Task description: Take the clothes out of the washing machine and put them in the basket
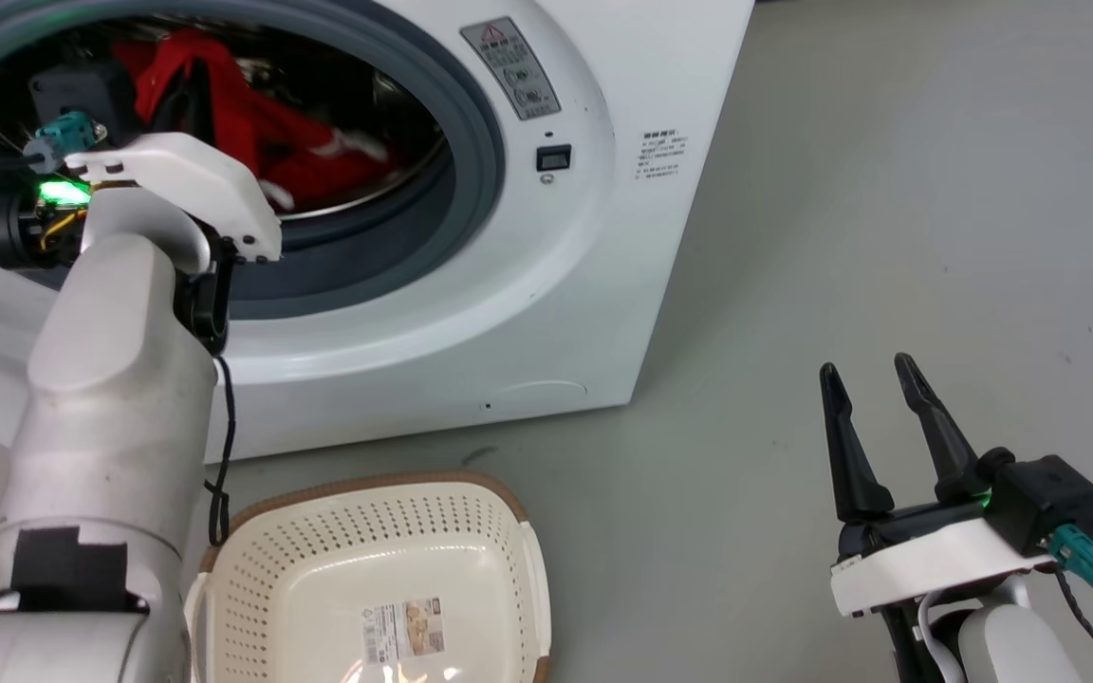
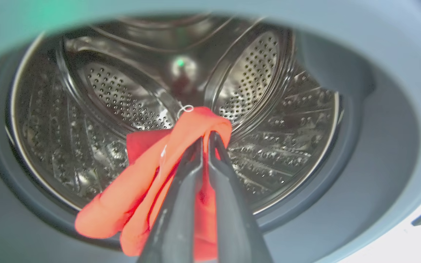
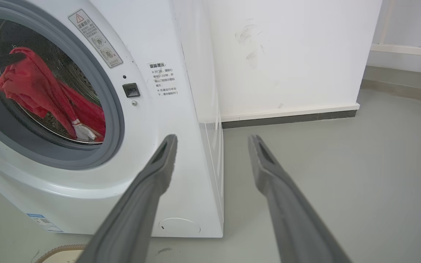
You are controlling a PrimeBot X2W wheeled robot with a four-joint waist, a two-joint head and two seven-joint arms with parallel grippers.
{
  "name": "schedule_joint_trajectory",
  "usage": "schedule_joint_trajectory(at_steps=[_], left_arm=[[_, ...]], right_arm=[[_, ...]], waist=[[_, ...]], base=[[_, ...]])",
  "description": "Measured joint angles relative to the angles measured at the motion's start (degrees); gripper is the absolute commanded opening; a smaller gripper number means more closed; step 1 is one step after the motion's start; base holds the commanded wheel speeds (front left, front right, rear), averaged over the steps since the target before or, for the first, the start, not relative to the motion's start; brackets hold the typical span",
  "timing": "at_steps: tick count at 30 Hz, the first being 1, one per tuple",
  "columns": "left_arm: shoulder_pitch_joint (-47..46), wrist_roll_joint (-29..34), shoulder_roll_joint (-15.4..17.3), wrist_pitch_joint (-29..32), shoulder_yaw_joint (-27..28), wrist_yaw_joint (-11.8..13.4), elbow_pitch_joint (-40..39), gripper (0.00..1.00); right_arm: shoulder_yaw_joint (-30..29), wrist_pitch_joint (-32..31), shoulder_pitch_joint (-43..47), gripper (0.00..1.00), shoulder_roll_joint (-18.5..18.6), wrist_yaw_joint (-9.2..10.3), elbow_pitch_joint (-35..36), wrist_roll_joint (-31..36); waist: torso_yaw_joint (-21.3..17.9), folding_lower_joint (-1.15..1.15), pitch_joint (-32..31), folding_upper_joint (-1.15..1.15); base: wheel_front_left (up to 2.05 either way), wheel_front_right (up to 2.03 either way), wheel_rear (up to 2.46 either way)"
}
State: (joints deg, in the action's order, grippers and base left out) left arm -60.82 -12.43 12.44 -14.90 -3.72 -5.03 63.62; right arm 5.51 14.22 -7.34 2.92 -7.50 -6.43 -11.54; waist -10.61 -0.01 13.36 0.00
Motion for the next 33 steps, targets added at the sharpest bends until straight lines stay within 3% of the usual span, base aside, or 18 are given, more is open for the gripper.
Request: schedule_joint_trajectory(at_steps=[20,33], left_arm=[[21.53,-1.4,-4.0,-0.08,0.86,-0.35,-29.49,0.0],[40.77,-0.92,-5.24,6.58,-1.14,4.34,-63.11,0.0]], right_arm=[[-0.91,-3.2,5.65,1.0,-0.01,0.0,2.72,0.1],[-1.11,-4.71,8.04,1.0,0.0,0.0,4.52,0.49]], waist=[[4.09,0.0,-9.45,0.0],[6.36,0.01,-11.79,0.0]], base=[[0.0,0.0,0.0],[0.0,0.0,0.0]])
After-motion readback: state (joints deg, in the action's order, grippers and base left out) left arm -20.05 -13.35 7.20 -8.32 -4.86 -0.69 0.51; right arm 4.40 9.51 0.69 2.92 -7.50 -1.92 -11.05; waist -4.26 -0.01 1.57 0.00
